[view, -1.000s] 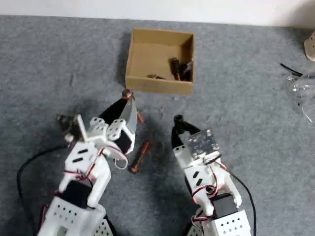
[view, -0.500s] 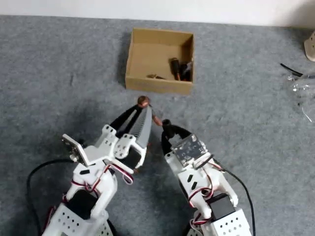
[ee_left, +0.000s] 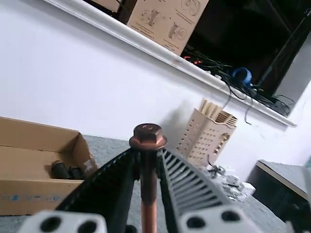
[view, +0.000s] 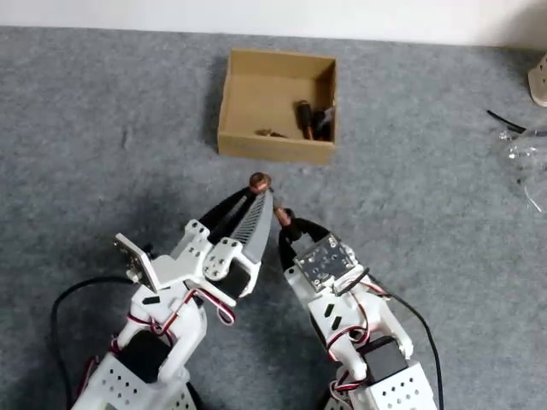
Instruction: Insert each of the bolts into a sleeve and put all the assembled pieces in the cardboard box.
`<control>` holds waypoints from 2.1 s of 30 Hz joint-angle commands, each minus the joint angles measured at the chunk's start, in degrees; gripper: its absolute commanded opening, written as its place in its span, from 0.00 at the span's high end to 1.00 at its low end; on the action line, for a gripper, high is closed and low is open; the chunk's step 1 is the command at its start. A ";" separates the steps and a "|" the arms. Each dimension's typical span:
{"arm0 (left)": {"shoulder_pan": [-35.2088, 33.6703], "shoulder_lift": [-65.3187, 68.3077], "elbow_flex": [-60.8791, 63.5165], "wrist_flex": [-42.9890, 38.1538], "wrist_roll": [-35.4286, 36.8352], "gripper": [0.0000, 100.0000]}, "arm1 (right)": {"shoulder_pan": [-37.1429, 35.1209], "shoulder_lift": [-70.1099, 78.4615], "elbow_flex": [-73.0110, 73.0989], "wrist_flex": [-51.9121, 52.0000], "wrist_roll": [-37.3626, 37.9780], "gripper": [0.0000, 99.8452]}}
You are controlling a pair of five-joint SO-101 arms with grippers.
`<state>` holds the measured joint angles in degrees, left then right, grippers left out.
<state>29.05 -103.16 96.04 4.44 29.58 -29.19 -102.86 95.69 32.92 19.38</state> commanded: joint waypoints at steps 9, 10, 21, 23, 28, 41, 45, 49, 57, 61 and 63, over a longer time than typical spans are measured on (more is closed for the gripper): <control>-1.63 -0.31 1.10 -0.35 0.09 1.00 | -0.75 -0.31 5.93 -2.07 0.70 0.99; -1.63 -0.31 1.10 -0.35 0.09 1.00 | -0.75 -0.31 5.93 -2.07 0.70 0.99; -1.63 -0.31 1.10 0.26 0.09 0.99 | -0.84 -0.31 5.67 -2.07 0.79 0.99; -1.63 -0.31 1.10 0.97 0.09 0.99 | -0.84 -0.31 5.58 -2.07 0.79 0.99; -1.63 -0.31 1.10 1.76 0.09 0.99 | -1.63 -0.31 5.49 -2.07 0.70 0.99; -2.15 -0.40 1.10 1.76 -0.35 0.99 | -3.56 -0.31 1.27 1.01 0.70 0.99; -2.07 -0.40 1.10 2.46 -0.35 0.99 | -3.47 -0.40 -0.22 2.42 0.62 0.99; -1.98 -0.40 1.10 2.46 -0.35 0.99 | -3.65 -0.40 -0.31 2.33 0.53 0.99; -2.07 -0.40 1.10 2.46 -0.35 0.99 | -3.56 -0.40 -4.09 2.33 0.44 0.99; -2.15 -0.57 1.10 2.46 -0.35 0.99 | -3.74 -0.40 -4.62 2.24 0.35 0.99; -2.15 -0.66 1.10 2.46 -0.35 0.99 | -3.65 -0.40 -4.62 2.24 0.35 0.99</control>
<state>27.65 -103.25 96.04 6.90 29.58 -32.18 -102.95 94.73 35.21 19.38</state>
